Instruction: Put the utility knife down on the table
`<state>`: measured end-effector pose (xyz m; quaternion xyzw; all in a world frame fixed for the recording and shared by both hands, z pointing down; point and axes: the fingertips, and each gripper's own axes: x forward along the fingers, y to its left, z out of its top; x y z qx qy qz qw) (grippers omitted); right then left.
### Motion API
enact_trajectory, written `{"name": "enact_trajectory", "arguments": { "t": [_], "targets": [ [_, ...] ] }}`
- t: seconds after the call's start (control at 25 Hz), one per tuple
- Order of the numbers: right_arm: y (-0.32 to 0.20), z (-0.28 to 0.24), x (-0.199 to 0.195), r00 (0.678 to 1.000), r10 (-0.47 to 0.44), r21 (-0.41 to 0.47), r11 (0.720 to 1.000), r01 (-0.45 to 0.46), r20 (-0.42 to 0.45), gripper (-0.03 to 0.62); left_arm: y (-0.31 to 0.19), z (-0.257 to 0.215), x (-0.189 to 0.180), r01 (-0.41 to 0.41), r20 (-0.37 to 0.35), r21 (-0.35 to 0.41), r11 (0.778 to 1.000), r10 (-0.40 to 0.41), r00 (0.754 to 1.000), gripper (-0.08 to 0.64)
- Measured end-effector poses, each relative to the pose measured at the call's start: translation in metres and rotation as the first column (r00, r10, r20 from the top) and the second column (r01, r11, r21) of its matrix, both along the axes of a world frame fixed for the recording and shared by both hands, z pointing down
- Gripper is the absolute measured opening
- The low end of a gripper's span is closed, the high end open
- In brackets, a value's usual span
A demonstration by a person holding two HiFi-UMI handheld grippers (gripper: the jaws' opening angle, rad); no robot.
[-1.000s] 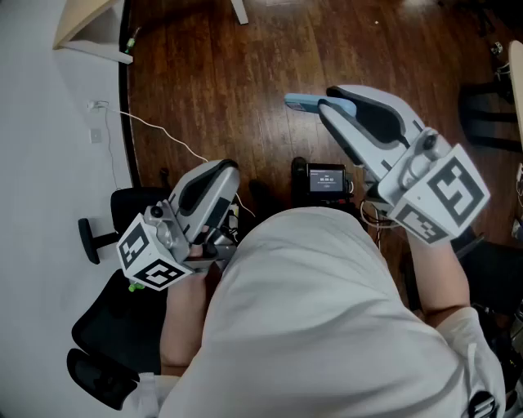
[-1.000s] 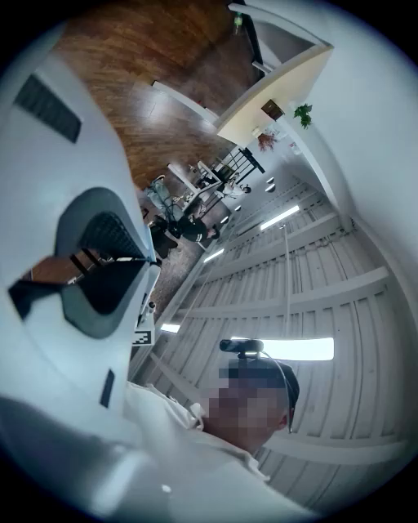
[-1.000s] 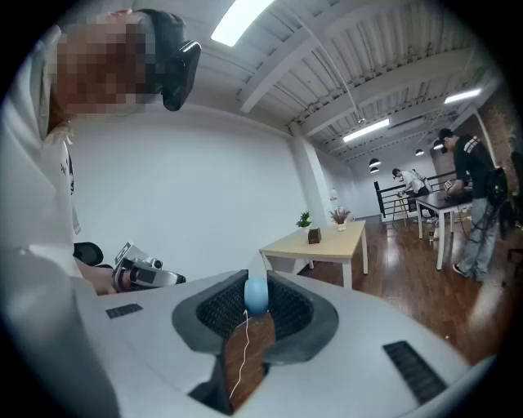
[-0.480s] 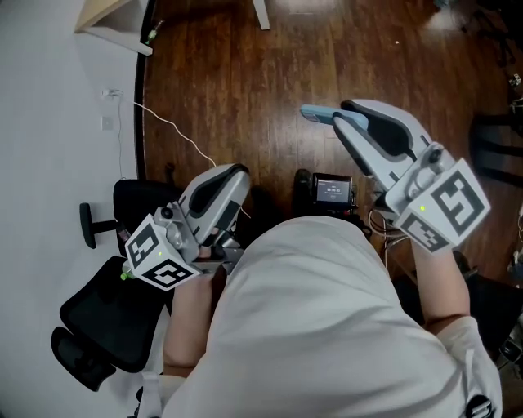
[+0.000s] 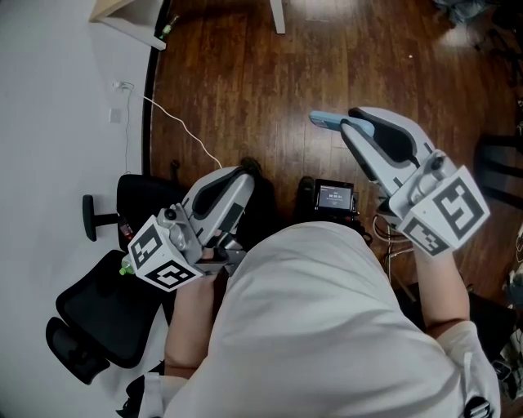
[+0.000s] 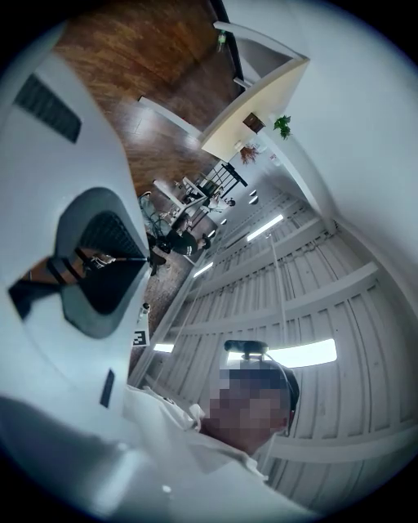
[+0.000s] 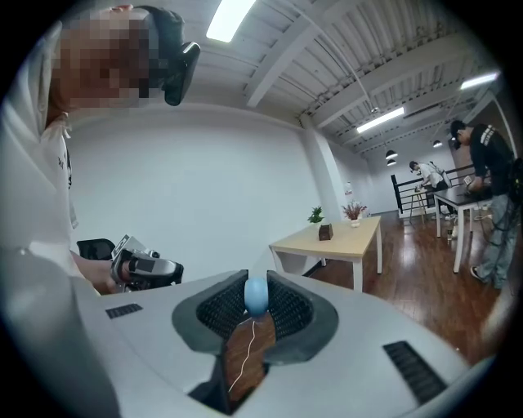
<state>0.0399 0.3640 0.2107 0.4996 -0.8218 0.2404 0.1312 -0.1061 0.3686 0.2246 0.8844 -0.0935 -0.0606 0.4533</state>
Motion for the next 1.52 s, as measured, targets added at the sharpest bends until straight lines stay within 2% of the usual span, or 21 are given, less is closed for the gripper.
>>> {"name": "enact_trajectory", "arguments": {
  "t": [0.2, 0.88, 1.28, 1.52],
  "targets": [
    [-0.032, 0.016, 0.008, 1.0, 0.002, 0.0, 1.0, -0.002, 0.0, 0.074, -0.032, 0.016, 0.007, 0.005, 0.005, 0.0, 1.0, -0.005, 1.0, 0.005],
    [-0.174, 0.043, -0.084, 0.997, 0.042, -0.037, 0.998, -0.045, -0.07, 0.073, -0.177, 0.056, -0.068, -0.077, -0.067, -0.034, 0.996, 0.075, 0.995, 0.005],
    [-0.23, 0.064, -0.121, 0.995, 0.058, -0.047, 0.997, -0.062, -0.078, 0.074, -0.229, 0.079, -0.107, -0.09, -0.069, -0.049, 0.995, 0.087, 0.994, 0.005],
    [-0.258, 0.075, -0.128, 0.996, 0.05, -0.052, 0.997, -0.054, -0.08, 0.074, -0.252, 0.09, -0.115, -0.081, -0.075, -0.061, 0.995, 0.077, 0.994, 0.005]
  ]
}}
